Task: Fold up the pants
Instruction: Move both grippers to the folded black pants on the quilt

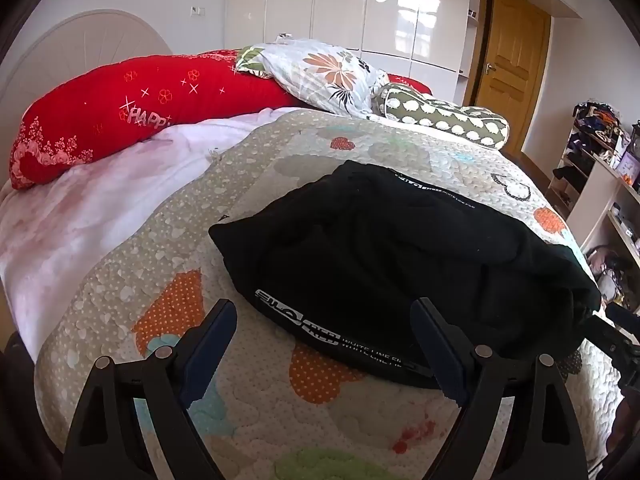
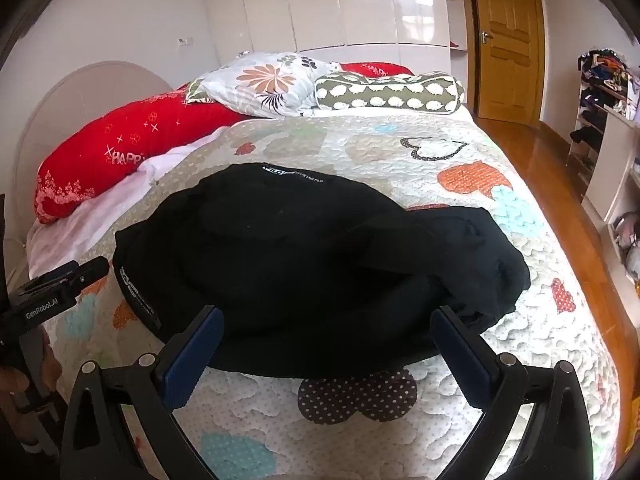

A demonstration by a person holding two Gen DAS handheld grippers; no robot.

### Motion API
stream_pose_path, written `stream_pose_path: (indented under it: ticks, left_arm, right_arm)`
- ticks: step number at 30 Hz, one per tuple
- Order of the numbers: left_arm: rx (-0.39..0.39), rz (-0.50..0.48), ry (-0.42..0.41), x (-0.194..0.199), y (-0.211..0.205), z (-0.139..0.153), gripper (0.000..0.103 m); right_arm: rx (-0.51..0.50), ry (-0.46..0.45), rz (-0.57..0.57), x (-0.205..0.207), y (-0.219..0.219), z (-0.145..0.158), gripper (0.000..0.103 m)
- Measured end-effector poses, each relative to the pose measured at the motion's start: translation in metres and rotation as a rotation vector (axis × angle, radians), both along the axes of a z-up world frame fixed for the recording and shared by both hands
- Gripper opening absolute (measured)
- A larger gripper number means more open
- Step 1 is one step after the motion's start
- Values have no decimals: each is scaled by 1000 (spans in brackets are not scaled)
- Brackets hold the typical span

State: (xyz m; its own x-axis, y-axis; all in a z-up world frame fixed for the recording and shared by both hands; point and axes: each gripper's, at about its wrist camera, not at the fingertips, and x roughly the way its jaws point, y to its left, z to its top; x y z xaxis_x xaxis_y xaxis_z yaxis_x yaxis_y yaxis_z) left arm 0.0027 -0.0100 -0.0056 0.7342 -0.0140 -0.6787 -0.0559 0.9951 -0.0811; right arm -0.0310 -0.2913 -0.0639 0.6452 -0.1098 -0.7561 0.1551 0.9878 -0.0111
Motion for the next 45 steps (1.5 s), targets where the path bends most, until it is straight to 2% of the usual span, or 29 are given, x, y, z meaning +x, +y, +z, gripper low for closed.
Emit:
stream_pose_path:
  ticks: [20, 24, 26, 35, 39, 41, 45]
  left_arm:
    - [-4, 8, 23, 15, 0, -10, 88]
    - [-3, 7, 26, 17, -1, -12, 88]
    - [-6, 8, 29, 18, 0, -13, 88]
    - [-71, 45, 57, 25, 20, -16, 89]
    - [-109, 65, 78, 36, 32, -18, 89]
    - [-120, 80, 81, 40, 37, -18, 89]
    - [-144, 113, 100, 51, 47, -22, 89]
  right_arm:
    - [27, 46, 12, 12, -5, -12, 103]
    - [14, 32, 15, 14, -4, -14, 103]
    - [44, 60, 7, 15, -5, -17, 103]
    - [87, 67, -34, 20, -29, -21, 103]
    - [46, 58, -51, 33, -40, -23, 103]
    - [24, 75, -43, 43, -45, -26, 103]
    - [-7, 51, -20, 65, -51, -35, 102]
